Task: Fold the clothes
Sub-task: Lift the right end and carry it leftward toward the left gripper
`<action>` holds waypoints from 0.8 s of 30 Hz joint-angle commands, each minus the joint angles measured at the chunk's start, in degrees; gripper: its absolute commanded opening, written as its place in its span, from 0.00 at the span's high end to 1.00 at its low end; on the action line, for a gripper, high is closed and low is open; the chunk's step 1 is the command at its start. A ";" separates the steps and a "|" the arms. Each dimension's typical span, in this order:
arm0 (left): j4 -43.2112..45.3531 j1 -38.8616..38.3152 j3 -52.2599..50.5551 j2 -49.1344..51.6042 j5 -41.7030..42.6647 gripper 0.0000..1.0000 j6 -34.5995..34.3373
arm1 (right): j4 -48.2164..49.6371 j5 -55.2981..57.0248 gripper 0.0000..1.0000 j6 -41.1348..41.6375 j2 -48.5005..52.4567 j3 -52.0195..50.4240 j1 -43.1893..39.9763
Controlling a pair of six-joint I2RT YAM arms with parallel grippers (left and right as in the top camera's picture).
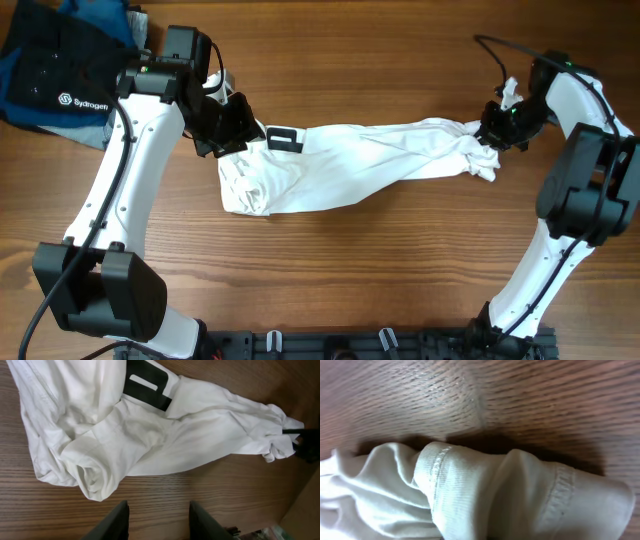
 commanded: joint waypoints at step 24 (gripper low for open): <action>1.07 -0.17 0.33 -1.27 -0.33 0.60 0.28 | -13.00 15.96 0.96 1.49 -5.31 18.97 12.59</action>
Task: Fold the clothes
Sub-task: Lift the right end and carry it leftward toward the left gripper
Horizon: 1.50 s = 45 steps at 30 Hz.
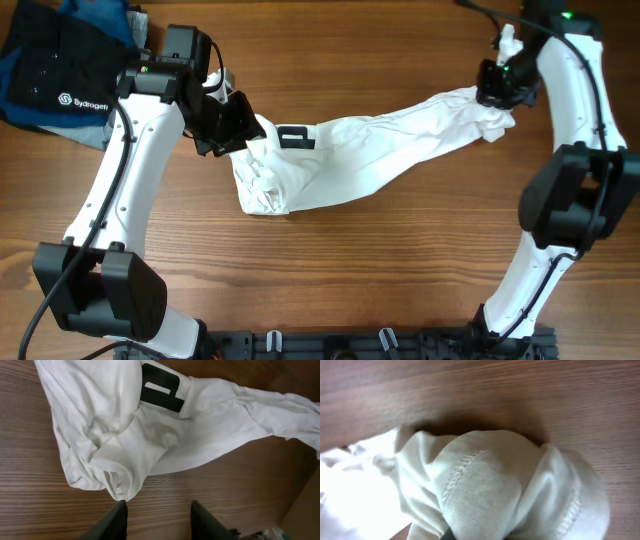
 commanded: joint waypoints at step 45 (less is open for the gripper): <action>0.83 -0.04 0.33 -1.27 -4.02 0.56 0.28 | -3.96 3.32 0.96 3.80 -0.66 -5.81 29.73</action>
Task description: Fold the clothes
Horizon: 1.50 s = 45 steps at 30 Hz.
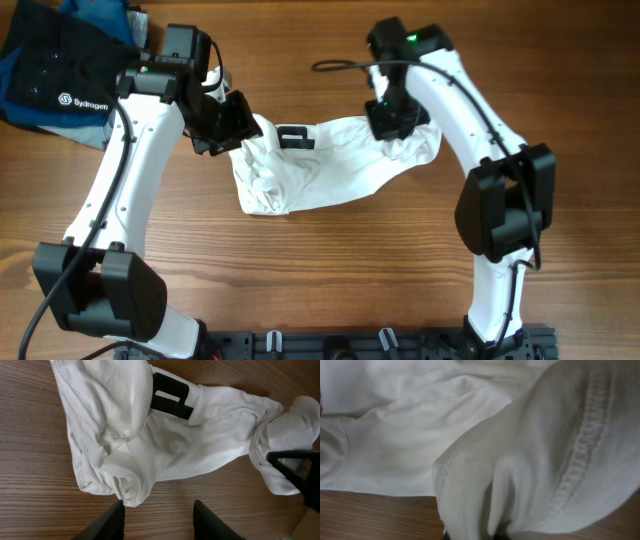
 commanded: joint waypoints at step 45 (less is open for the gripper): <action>0.13 -0.07 0.33 -1.27 -1.86 0.46 0.02 | 4.24 -11.82 0.00 -3.41 -0.72 -4.83 -7.65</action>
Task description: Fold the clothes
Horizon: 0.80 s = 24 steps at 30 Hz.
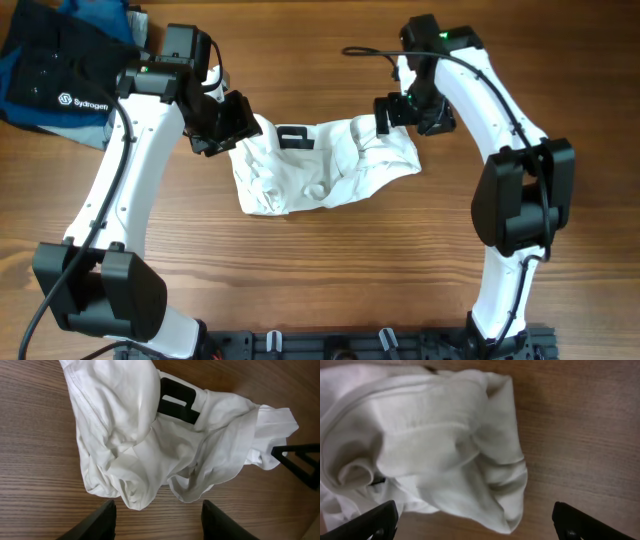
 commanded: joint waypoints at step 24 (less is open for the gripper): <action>-1.97 -0.07 0.33 -1.27 0.09 0.46 0.04 | 7.87 -0.94 0.96 8.90 -0.76 -13.27 -2.40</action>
